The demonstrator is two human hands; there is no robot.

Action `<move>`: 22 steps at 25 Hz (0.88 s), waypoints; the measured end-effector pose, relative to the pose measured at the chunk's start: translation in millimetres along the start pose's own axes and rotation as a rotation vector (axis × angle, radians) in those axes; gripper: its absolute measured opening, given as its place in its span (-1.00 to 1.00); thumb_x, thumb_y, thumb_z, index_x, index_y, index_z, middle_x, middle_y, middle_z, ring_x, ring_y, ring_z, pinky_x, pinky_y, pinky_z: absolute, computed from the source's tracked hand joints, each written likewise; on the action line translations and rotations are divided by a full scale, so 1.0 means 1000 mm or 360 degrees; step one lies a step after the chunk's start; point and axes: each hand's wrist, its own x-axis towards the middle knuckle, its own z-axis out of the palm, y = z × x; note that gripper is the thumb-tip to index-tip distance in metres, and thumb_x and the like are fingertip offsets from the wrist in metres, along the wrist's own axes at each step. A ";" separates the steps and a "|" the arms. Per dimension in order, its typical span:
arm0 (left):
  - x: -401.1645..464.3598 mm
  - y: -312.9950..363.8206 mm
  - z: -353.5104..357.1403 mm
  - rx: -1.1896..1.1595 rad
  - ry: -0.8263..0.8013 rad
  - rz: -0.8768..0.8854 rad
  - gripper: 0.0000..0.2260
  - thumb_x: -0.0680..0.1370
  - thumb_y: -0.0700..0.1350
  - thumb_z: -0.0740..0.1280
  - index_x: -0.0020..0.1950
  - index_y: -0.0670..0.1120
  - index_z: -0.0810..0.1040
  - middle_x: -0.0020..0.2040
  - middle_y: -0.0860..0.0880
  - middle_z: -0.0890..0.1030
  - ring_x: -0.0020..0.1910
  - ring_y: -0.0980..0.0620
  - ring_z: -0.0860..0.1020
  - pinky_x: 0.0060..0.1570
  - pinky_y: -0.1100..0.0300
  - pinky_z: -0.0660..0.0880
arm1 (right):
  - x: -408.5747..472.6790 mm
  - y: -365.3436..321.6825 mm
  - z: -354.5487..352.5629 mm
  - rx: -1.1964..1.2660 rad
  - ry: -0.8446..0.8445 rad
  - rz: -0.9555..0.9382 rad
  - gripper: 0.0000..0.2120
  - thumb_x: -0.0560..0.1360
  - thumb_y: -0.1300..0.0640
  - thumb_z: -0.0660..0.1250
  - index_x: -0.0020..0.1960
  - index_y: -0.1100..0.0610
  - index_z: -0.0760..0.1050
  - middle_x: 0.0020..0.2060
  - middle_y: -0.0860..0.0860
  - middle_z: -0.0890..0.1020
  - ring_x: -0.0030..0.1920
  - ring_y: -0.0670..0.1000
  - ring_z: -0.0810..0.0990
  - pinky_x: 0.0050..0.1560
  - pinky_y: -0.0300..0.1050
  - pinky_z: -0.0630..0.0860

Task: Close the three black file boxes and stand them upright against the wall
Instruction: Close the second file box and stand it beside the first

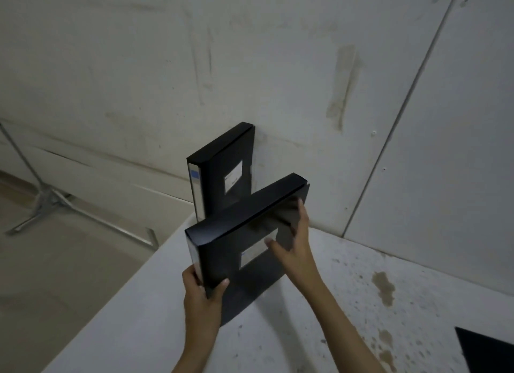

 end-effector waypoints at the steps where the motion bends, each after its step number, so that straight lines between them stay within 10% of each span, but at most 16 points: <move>1: 0.000 0.004 0.006 0.0023 0.0061 -0.0003 -0.61 0.41 -0.27 0.40 0.11 -0.10 0.27 -0.02 -0.12 0.45 -0.01 -0.15 0.46 -0.11 0.09 0.41 | 0.004 -0.010 0.007 -0.0088 -0.0088 -0.0148 -0.15 0.38 0.05 0.36 0.46 -0.17 -0.11 0.51 -0.10 -0.15 0.50 -0.07 -0.09 0.43 -0.05 0.06; 5: 0.019 0.010 0.037 0.0006 0.0179 0.0011 -0.55 0.44 -0.30 0.37 0.23 -0.18 0.24 0.11 -0.16 0.47 0.06 -0.12 0.47 -0.08 0.12 0.46 | 0.032 -0.030 0.030 -0.0569 -0.0571 -0.0319 -0.26 0.38 0.00 0.42 0.40 -0.25 0.06 0.41 -0.20 -0.43 0.45 0.18 -0.39 0.42 0.22 -0.11; 10: 0.059 0.011 0.060 -0.0051 0.0250 0.0008 -0.35 0.37 -0.35 0.42 0.36 -0.21 0.17 0.33 -0.24 0.28 0.33 -0.21 0.33 0.28 -0.12 0.41 | 0.081 -0.015 0.033 -0.0590 -0.0491 -0.0394 -0.31 0.32 0.01 0.48 0.34 -0.09 0.22 0.47 -0.12 -0.29 0.47 0.14 -0.33 0.47 0.18 -0.25; 15: 0.090 0.018 0.072 0.0081 0.0074 0.0024 -0.08 0.43 -0.25 0.39 0.48 -0.11 -0.29 0.54 -0.13 -0.23 0.51 -0.08 -0.22 0.48 -0.05 -0.02 | 0.112 -0.012 0.034 -0.0613 -0.0521 -0.0362 -0.31 0.31 0.04 0.49 0.34 -0.05 0.23 0.49 -0.03 -0.27 0.47 0.17 -0.31 0.42 0.08 -0.32; 22: 0.104 0.023 0.091 -0.0015 0.0243 0.0044 -0.20 0.47 -0.29 0.32 0.49 -0.08 -0.18 0.55 -0.14 -0.17 0.52 -0.08 -0.18 0.45 0.03 -0.05 | 0.143 -0.026 0.039 -0.0708 -0.0790 -0.0409 -0.43 0.36 0.21 0.41 0.29 0.15 0.24 0.50 0.11 -0.07 0.50 0.12 -0.15 0.47 0.13 -0.28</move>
